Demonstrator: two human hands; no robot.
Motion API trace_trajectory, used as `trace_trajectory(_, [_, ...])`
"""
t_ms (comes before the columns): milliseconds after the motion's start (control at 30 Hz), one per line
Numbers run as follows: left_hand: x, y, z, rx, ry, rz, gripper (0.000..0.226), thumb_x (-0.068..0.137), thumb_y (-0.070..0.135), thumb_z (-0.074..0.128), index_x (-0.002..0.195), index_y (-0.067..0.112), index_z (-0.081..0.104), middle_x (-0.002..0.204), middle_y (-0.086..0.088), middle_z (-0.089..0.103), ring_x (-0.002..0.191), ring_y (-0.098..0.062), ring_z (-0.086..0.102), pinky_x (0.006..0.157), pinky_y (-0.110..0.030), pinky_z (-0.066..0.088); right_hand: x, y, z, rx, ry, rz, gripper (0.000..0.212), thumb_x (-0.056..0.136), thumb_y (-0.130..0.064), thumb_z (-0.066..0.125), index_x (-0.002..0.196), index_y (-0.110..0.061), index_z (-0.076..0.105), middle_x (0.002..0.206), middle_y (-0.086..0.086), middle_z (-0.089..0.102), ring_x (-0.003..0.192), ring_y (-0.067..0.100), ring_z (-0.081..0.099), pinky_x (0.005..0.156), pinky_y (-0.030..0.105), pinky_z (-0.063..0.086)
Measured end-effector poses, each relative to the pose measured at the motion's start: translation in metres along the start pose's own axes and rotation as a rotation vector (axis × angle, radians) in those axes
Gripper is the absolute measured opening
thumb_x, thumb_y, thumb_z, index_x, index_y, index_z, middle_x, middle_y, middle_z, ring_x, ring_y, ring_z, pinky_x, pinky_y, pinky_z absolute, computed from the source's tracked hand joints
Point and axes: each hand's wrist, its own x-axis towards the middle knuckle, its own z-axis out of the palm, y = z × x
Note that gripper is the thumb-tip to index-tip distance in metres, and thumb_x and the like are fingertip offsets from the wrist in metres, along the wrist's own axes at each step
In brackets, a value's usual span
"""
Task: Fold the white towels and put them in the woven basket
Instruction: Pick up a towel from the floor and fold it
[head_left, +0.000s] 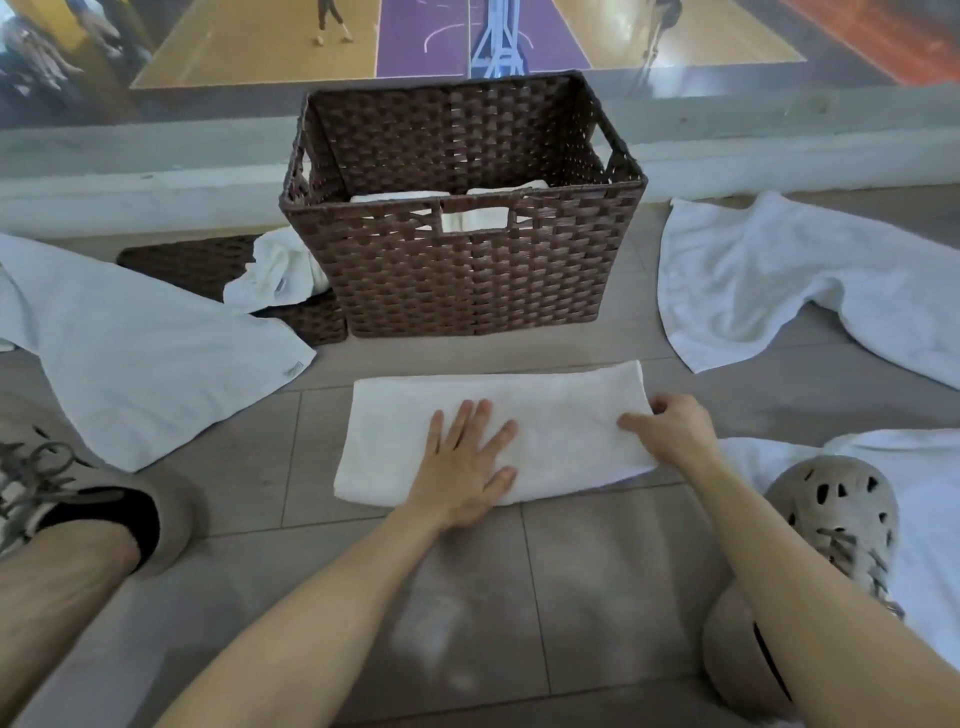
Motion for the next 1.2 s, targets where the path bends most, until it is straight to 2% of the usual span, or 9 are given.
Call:
trace_trajectory(100, [-0.007, -0.007, -0.032, -0.498, 0.21, -0.149, 0.057, 0.106, 0.052, 0.033, 0.133, 0.026, 0.076, 0.147, -0.01, 0.066, 0.138, -0.036, 0.058, 0.116, -0.046, 0.042, -0.039, -0.068, -0.001, -0.009, 0.124, -0.18, 0.018, 0.082, -0.025, 0.07, 0.081, -0.009, 0.065, 0.075, 0.006, 0.068, 0.077, 0.029, 0.066, 0.057, 0.033, 0.043])
trace_trajectory(267, [-0.028, -0.051, -0.106, -1.748, 0.048, -0.685, 0.088, 0.102, 0.082, 0.028, 0.121, 0.012, 0.078, 0.108, -0.013, 0.082, 0.103, -0.033, 0.077, 0.089, -0.045, 0.059, -0.119, -0.174, 0.061, -0.057, -0.258, -0.575, 0.034, 0.101, -0.049, 0.064, 0.114, -0.018, 0.071, 0.1, -0.002, 0.075, 0.087, 0.017, 0.069, 0.079, 0.034, 0.058])
trace_trajectory(333, [-0.032, -0.073, -0.115, -1.761, 0.01, -0.722, 0.088, 0.094, 0.086, 0.044, 0.125, 0.012, 0.078, 0.11, -0.013, 0.08, 0.102, -0.032, 0.077, 0.087, -0.045, 0.06, -0.126, -0.175, 0.087, 0.06, -0.47, -0.504, 0.037, 0.106, -0.047, 0.057, 0.108, -0.014, 0.074, 0.097, 0.0, 0.079, 0.083, 0.017, 0.075, 0.082, 0.042, 0.065])
trace_trajectory(433, [-0.036, -0.093, -0.106, -1.432, 0.051, -0.903, 0.057, 0.08, 0.05, 0.083, 0.117, 0.008, 0.075, 0.106, -0.011, 0.077, 0.092, -0.03, 0.073, 0.069, -0.04, 0.06, -0.109, -0.137, 0.109, 0.045, -0.161, -0.42, 0.028, 0.105, -0.041, 0.058, 0.1, -0.017, 0.069, 0.094, -0.002, 0.074, 0.086, 0.023, 0.071, 0.069, 0.034, 0.055])
trace_trajectory(500, [-0.039, -0.099, -0.098, -1.235, 0.015, -0.876, 0.036, 0.065, 0.03, 0.08, 0.094, 0.011, 0.069, 0.088, -0.01, 0.063, 0.077, -0.025, 0.059, 0.067, -0.036, 0.044, -0.095, -0.109, 0.113, -0.057, -0.003, -0.307, 0.043, 0.101, -0.052, 0.063, 0.124, -0.015, 0.065, 0.118, 0.001, 0.069, 0.103, 0.025, 0.066, 0.076, 0.032, 0.046])
trace_trajectory(633, [-0.046, -0.105, -0.094, -1.088, 0.042, -0.916, 0.025, 0.055, 0.03, 0.067, 0.068, 0.017, 0.05, 0.066, -0.004, 0.047, 0.068, -0.024, 0.043, 0.063, -0.033, 0.033, -0.076, -0.088, 0.12, -0.025, -0.168, -0.038, 0.083, 0.091, -0.071, 0.067, 0.138, -0.005, 0.055, 0.125, 0.007, 0.067, 0.109, 0.026, 0.064, 0.075, 0.033, 0.045])
trace_trajectory(800, [-0.058, -0.116, -0.082, -0.853, 0.08, -0.997, 0.024, 0.052, 0.034, 0.055, 0.066, 0.015, 0.057, 0.067, -0.004, 0.059, 0.082, -0.031, 0.054, 0.07, -0.035, 0.049, -0.065, -0.099, 0.144, 0.06, -0.27, 0.017, 0.082, 0.072, -0.08, 0.077, 0.096, -0.002, 0.065, 0.09, 0.001, 0.073, 0.074, 0.017, 0.068, 0.065, 0.037, 0.06])
trace_trajectory(933, [-0.069, -0.108, -0.087, -1.214, 0.179, -1.068, 0.008, 0.069, 0.008, 0.061, 0.069, 0.011, 0.053, 0.061, -0.006, 0.046, 0.06, -0.023, 0.039, 0.051, -0.02, 0.033, -0.063, -0.11, 0.156, 0.313, -0.434, 0.167, 0.095, 0.049, -0.067, 0.096, 0.112, -0.003, 0.066, 0.106, 0.007, 0.075, 0.093, 0.029, 0.076, 0.084, 0.047, 0.066])
trace_trajectory(1200, [-0.093, -0.104, -0.079, -1.66, 0.289, -0.963, 0.049, 0.046, -0.004, 0.044, 0.09, 0.005, 0.063, 0.078, -0.008, 0.053, 0.072, -0.027, 0.047, 0.059, -0.027, 0.037, -0.064, -0.116, 0.149, 0.477, -0.633, 0.106, 0.091, 0.046, -0.023, 0.103, 0.128, -0.008, 0.066, 0.116, 0.009, 0.079, 0.099, 0.035, 0.078, 0.08, 0.056, 0.066])
